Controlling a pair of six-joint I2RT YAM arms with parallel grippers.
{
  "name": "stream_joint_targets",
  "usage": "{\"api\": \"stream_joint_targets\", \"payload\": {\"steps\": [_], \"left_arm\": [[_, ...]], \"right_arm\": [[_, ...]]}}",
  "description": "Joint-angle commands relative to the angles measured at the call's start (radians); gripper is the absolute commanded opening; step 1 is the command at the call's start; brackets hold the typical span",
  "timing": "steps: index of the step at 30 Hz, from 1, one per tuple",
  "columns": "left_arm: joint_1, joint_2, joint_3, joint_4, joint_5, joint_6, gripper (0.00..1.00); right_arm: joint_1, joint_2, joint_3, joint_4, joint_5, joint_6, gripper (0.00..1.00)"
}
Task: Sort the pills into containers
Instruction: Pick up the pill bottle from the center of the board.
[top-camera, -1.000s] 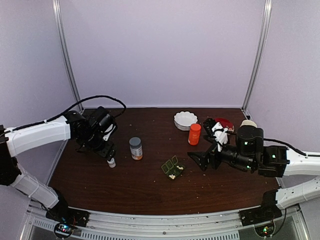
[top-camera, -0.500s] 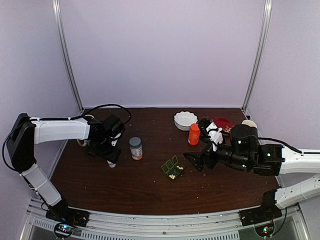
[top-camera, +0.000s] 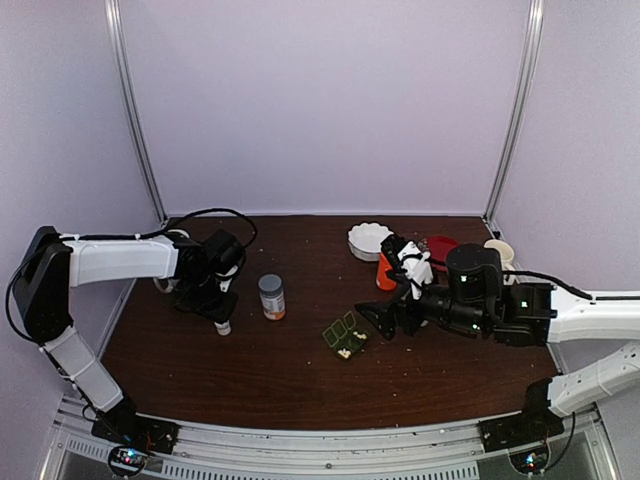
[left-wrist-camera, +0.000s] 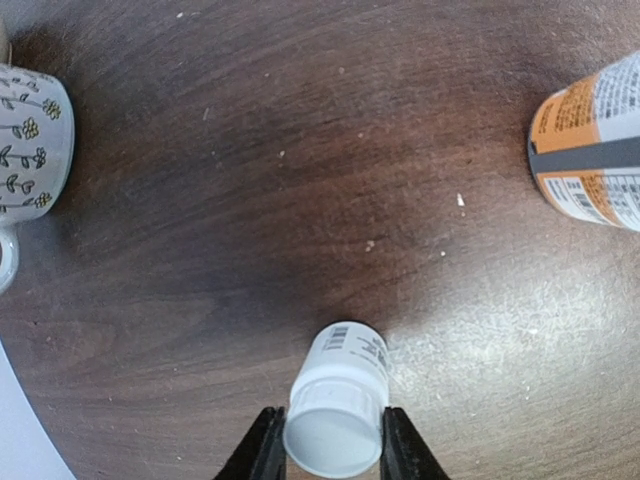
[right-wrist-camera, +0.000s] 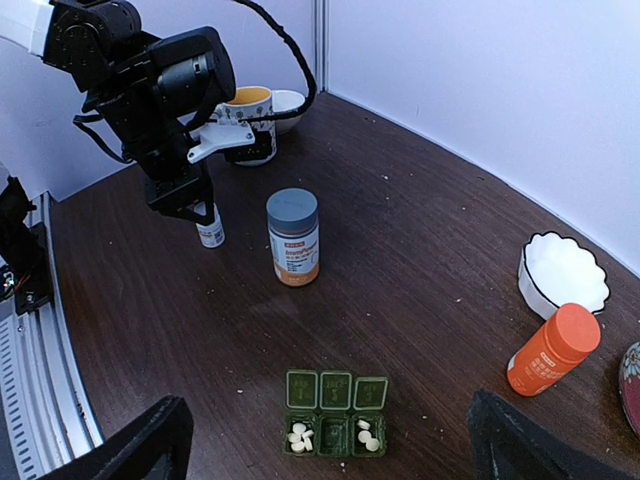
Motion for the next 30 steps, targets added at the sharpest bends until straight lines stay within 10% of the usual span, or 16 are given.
{"api": "stream_joint_targets", "payload": {"steps": [1,14,30], "left_arm": [[0.008,-0.016,0.002,-0.012,0.023,-0.007,0.24],[-0.017,-0.264,0.137,-0.032,0.504,0.031,0.09],[-0.159,-0.33,0.26,0.477,0.989,-0.194,0.03]], "right_arm": [[-0.003,0.029,0.048,0.015,-0.028,-0.002,1.0],[-0.002,0.061,0.049,0.088,-0.133,0.056,1.0],[0.1,0.039,0.012,0.436,-0.133,-0.059,0.85]]}}
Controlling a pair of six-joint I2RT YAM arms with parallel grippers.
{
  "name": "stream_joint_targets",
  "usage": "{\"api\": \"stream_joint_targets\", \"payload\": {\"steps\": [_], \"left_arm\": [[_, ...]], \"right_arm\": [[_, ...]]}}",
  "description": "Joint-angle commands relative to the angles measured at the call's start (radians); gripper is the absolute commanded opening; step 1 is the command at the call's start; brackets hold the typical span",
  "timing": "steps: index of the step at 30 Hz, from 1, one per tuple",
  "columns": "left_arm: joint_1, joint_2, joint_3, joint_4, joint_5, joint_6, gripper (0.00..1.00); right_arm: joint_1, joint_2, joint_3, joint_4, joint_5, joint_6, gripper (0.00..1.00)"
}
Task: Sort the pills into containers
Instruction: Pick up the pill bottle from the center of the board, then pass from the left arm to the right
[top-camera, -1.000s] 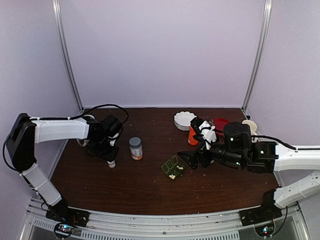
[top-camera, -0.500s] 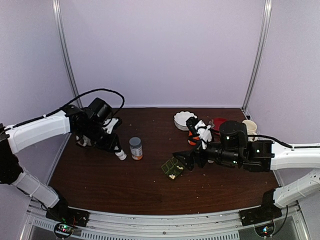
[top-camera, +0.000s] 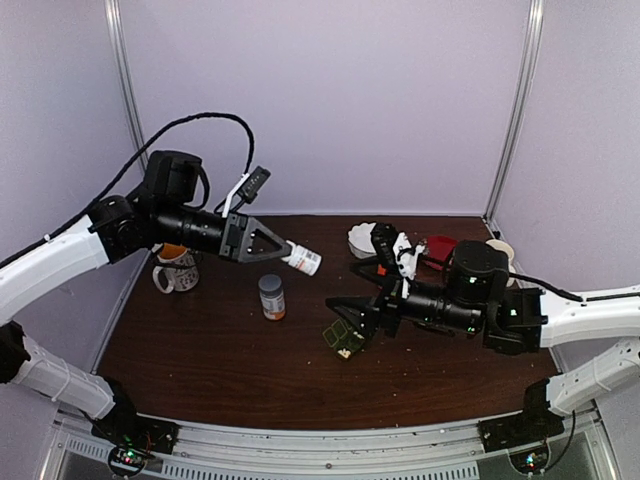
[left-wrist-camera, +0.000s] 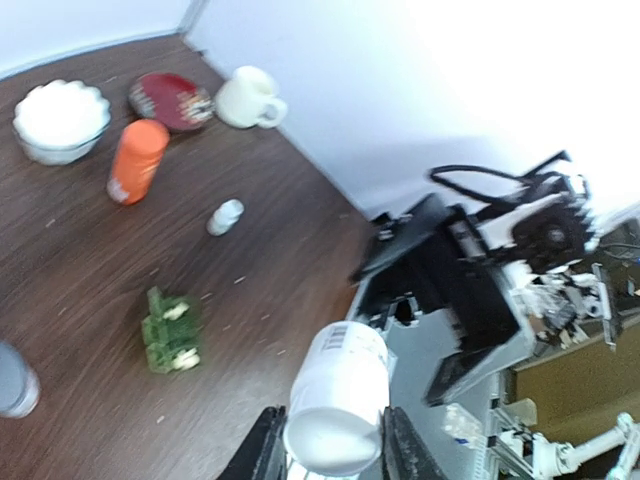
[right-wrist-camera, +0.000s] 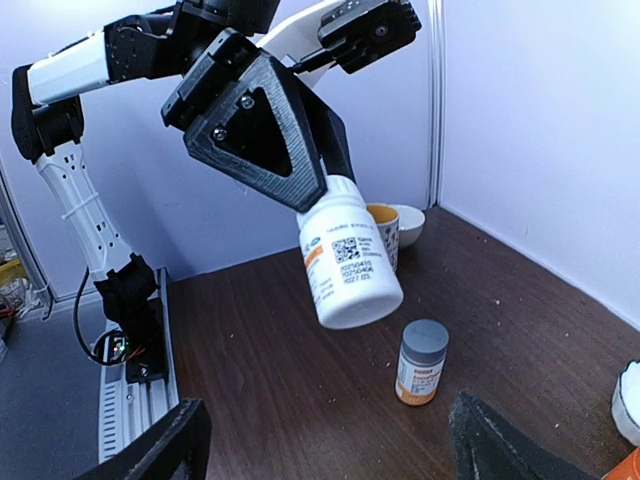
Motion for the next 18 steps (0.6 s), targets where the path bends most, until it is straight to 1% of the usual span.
{"api": "stream_joint_targets", "payload": {"steps": [1,3,5,9,10,15,18], "left_arm": [[-0.047,0.037,0.084,0.16,0.126,-0.06,0.03],[-0.063,0.051,0.106,0.164,0.133,-0.061,0.03],[-0.069,0.059,0.118,0.166,0.134,-0.067,0.02],[-0.072,0.067,0.118,0.182,0.143,-0.076,0.01],[-0.072,0.069,0.118,0.181,0.143,-0.078,0.0],[-0.071,0.077,0.117,0.181,0.149,-0.084,0.0],[-0.072,0.078,0.115,0.183,0.151,-0.082,0.0]], "right_arm": [[0.012,-0.029,-0.018,0.132,0.062,-0.058,0.84],[0.012,-0.03,-0.029,0.162,0.083,-0.1,0.83],[0.013,-0.032,-0.027,0.175,0.101,-0.114,0.79],[0.013,-0.032,-0.029,0.201,0.112,-0.131,0.75],[0.013,-0.033,-0.029,0.206,0.109,-0.132,0.74],[0.014,-0.038,-0.023,0.209,0.091,-0.154,0.61],[0.016,-0.033,-0.017,0.21,0.057,-0.162,0.6]]}}
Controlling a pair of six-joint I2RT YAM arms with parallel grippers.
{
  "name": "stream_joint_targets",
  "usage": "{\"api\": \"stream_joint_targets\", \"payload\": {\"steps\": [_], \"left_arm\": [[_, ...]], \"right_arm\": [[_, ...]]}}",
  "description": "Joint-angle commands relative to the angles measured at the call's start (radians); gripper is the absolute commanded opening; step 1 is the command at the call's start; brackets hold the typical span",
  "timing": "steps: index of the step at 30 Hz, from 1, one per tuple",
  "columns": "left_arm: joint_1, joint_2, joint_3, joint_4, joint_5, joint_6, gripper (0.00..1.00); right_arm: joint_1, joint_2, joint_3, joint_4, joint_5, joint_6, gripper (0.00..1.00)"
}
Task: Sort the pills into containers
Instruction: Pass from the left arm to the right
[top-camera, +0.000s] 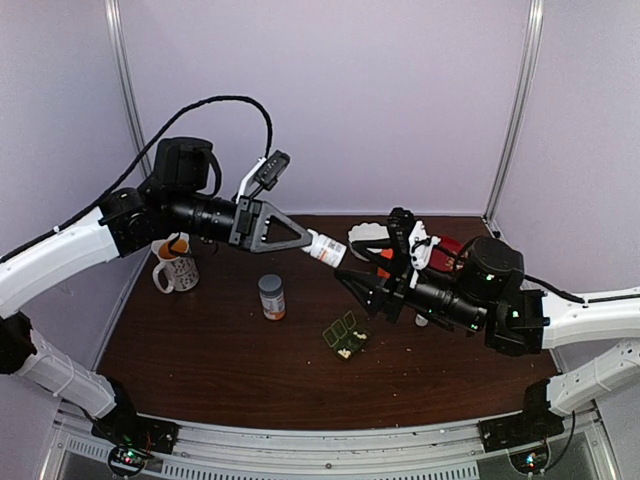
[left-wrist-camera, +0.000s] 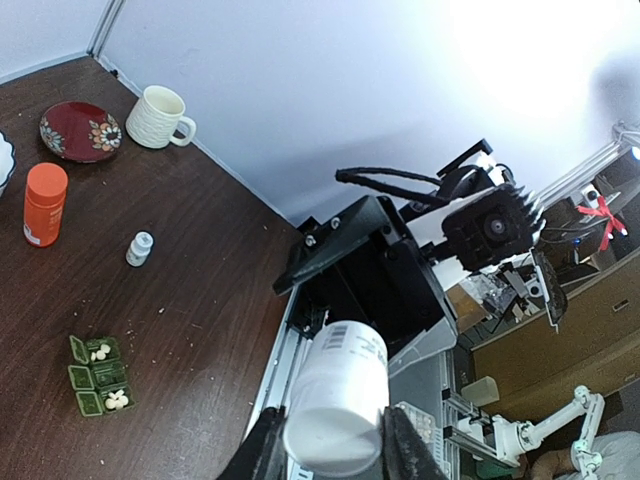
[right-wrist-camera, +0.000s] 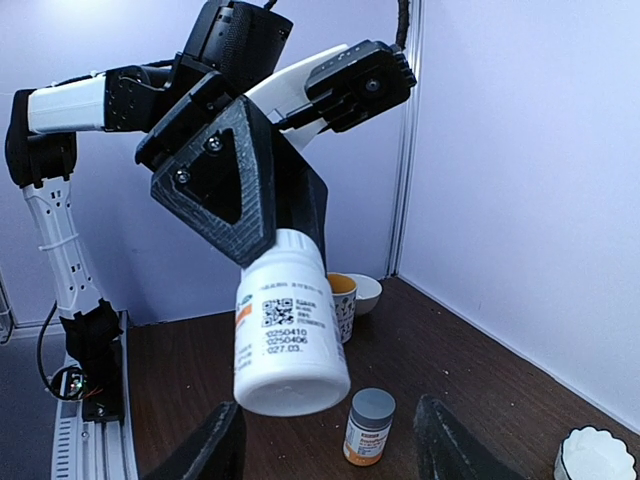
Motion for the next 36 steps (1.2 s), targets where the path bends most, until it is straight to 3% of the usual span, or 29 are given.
{"api": "stream_joint_targets", "payload": {"steps": [1,9,25,29,36], "left_arm": [[-0.002,0.004,0.02,0.059,0.025,-0.006,0.0],[-0.002,0.004,0.01,0.057,0.028,-0.01,0.0],[-0.001,0.016,0.002,0.056,0.036,-0.017,0.0],[-0.002,0.018,0.001,0.056,0.037,-0.02,0.0],[-0.003,0.02,-0.008,0.062,0.041,-0.021,0.0]], "right_arm": [[0.01,-0.013,0.002,0.032,-0.026,-0.028,0.59],[0.013,0.01,0.032,0.021,-0.052,-0.041,0.51],[0.016,0.027,0.051,0.039,-0.078,-0.051,0.55],[0.017,0.032,0.06,0.037,-0.085,-0.052,0.43],[0.018,0.042,0.065,0.041,-0.084,-0.05,0.41]]}}
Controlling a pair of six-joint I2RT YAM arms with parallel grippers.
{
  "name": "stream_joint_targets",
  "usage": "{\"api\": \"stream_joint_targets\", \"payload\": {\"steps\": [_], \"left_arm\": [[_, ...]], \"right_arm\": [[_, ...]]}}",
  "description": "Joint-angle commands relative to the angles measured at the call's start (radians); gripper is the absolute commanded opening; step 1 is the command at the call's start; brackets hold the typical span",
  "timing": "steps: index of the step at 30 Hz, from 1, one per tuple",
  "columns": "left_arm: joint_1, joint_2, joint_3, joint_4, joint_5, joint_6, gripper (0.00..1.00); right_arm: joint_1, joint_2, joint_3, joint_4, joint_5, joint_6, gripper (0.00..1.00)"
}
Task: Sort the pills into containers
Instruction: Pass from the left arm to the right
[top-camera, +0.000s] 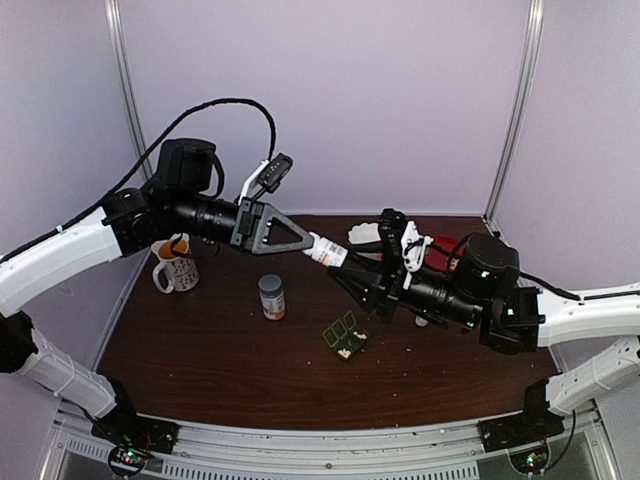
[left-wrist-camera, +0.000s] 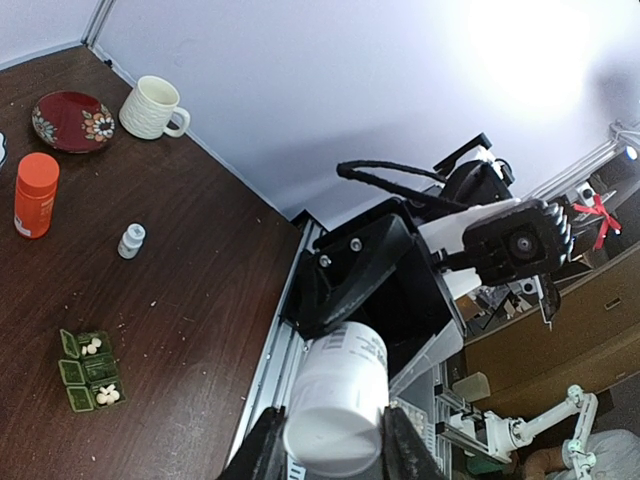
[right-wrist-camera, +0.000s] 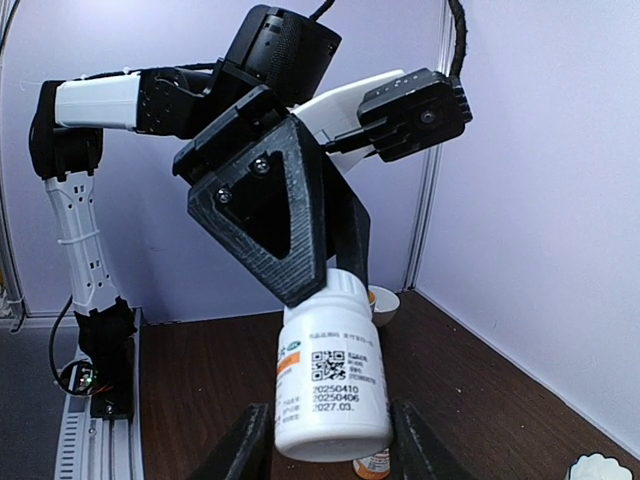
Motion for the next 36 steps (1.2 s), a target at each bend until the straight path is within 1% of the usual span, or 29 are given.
{"api": "stream_joint_targets", "payload": {"steps": [1,2,3,5,8,11,14,16,17,18,20,21,23,24,25,26,27,28,29,30,31,32,34,36], "left_arm": [[-0.003,0.009,-0.008,0.061,0.021,-0.008,0.0],[-0.003,0.01,-0.008,0.063,0.021,-0.008,0.0],[-0.003,0.01,-0.009,0.063,0.022,-0.009,0.0],[-0.003,0.011,-0.01,0.062,0.022,-0.01,0.0],[-0.003,0.01,-0.008,0.057,0.019,-0.021,0.0],[-0.003,0.02,-0.007,0.05,0.027,-0.059,0.0],[-0.002,0.039,-0.022,0.052,0.06,-0.142,0.0],[-0.001,0.035,-0.039,0.073,0.074,-0.203,0.0],[0.002,0.028,-0.063,0.113,0.082,-0.265,0.0],[0.003,0.016,-0.099,0.197,0.095,-0.34,0.0],[0.003,0.0,-0.168,0.371,0.123,-0.506,0.0],[0.003,-0.009,-0.187,0.412,0.132,-0.554,0.0],[0.003,-0.023,-0.183,0.383,0.133,-0.569,0.0],[0.003,-0.031,-0.169,0.347,0.125,-0.553,0.03],[0.003,-0.035,-0.154,0.298,0.117,-0.534,0.1],[0.003,-0.04,-0.138,0.27,0.109,-0.514,0.22],[0.003,-0.044,-0.125,0.257,0.097,-0.486,0.35],[0.004,-0.052,-0.111,0.234,0.079,-0.447,0.52],[0.006,-0.061,-0.083,0.191,0.053,-0.384,0.66],[0.008,-0.07,-0.062,0.128,0.029,-0.315,0.78],[0.015,-0.079,-0.043,0.083,0.005,-0.249,0.85],[0.022,-0.087,-0.026,0.05,-0.02,-0.186,0.89],[0.04,-0.105,-0.019,0.034,-0.058,-0.078,0.93],[0.051,-0.129,-0.024,0.058,-0.094,0.026,0.95]], "right_arm": [[0.007,0.008,0.032,0.031,-0.012,-0.007,0.4],[0.007,0.009,0.033,0.032,-0.011,-0.007,0.39],[0.007,0.01,0.034,0.031,-0.011,-0.006,0.31],[0.008,0.012,0.036,0.025,-0.012,-0.009,0.24],[0.01,0.012,0.038,0.007,-0.003,-0.042,0.17],[0.018,0.015,0.052,-0.056,0.02,-0.137,0.1],[0.034,0.015,0.071,-0.114,0.068,-0.282,0.08],[0.052,0.017,0.075,-0.139,0.096,-0.399,0.09],[0.068,0.02,0.074,-0.143,0.117,-0.478,0.09],[0.086,0.025,0.073,-0.145,0.149,-0.553,0.09],[0.122,0.039,0.075,-0.147,0.208,-0.67,0.08],[0.134,0.046,0.079,-0.152,0.229,-0.708,0.08],[0.151,0.058,0.088,-0.165,0.252,-0.758,0.07],[0.157,0.061,0.092,-0.17,0.259,-0.767,0.07],[0.159,0.061,0.095,-0.171,0.264,-0.764,0.06],[0.16,0.059,0.096,-0.164,0.265,-0.748,0.06],[0.16,0.054,0.096,-0.156,0.266,-0.699,0.06],[0.158,0.044,0.096,-0.148,0.262,-0.65,0.05],[0.155,0.034,0.096,-0.142,0.252,-0.605,0.04],[0.153,0.021,0.095,-0.142,0.237,-0.554,0.03],[0.15,0.01,0.093,-0.143,0.218,-0.504,0.02],[0.145,-0.003,0.089,-0.143,0.201,-0.453,0.01],[0.139,-0.027,0.073,-0.139,0.164,-0.355,0.0],[0.131,-0.053,0.044,-0.111,0.122,-0.252,0.0]]}}
